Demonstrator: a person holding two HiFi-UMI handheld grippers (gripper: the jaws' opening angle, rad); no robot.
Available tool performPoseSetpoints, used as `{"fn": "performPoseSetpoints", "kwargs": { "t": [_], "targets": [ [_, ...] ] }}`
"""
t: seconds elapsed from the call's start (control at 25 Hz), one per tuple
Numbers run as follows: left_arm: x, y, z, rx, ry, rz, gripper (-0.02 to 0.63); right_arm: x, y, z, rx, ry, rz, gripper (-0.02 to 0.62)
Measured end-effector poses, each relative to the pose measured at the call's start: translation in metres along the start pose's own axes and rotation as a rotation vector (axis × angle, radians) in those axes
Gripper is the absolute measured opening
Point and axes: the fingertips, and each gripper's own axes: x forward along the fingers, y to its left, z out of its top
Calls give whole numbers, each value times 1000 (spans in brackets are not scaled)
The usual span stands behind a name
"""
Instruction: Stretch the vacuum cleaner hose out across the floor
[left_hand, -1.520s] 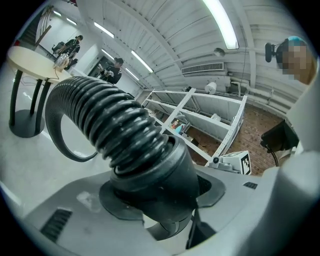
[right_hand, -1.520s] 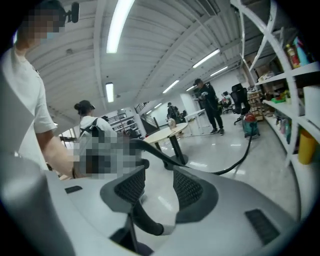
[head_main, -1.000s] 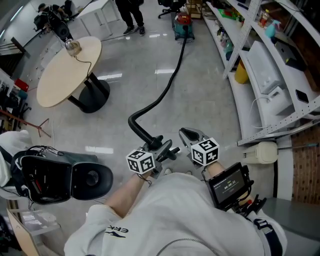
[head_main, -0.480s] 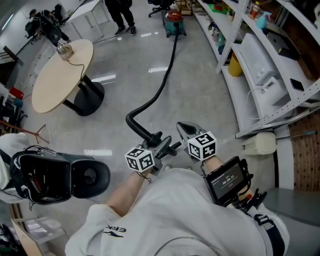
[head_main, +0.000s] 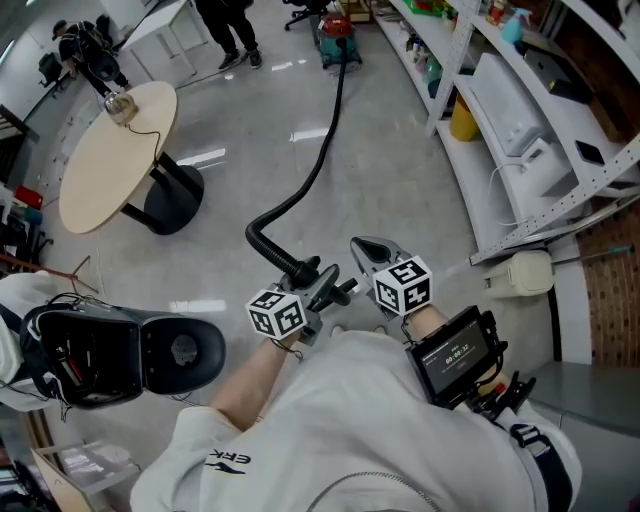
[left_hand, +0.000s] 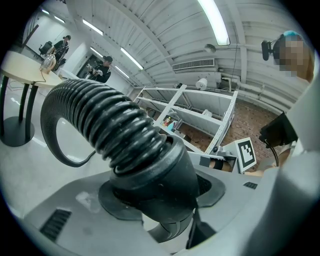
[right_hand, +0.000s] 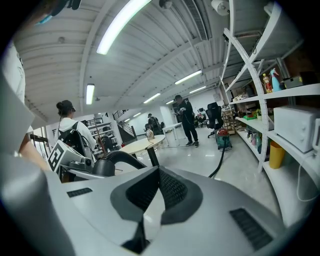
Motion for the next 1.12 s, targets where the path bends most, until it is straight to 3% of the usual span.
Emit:
{"fn": "performPoseSetpoints", "kwargs": {
  "t": [1.12],
  "targets": [
    [2,-4,-5,-2,23,-11,233,-3,-8,-9,13,11,-30,0]
  ]
}}
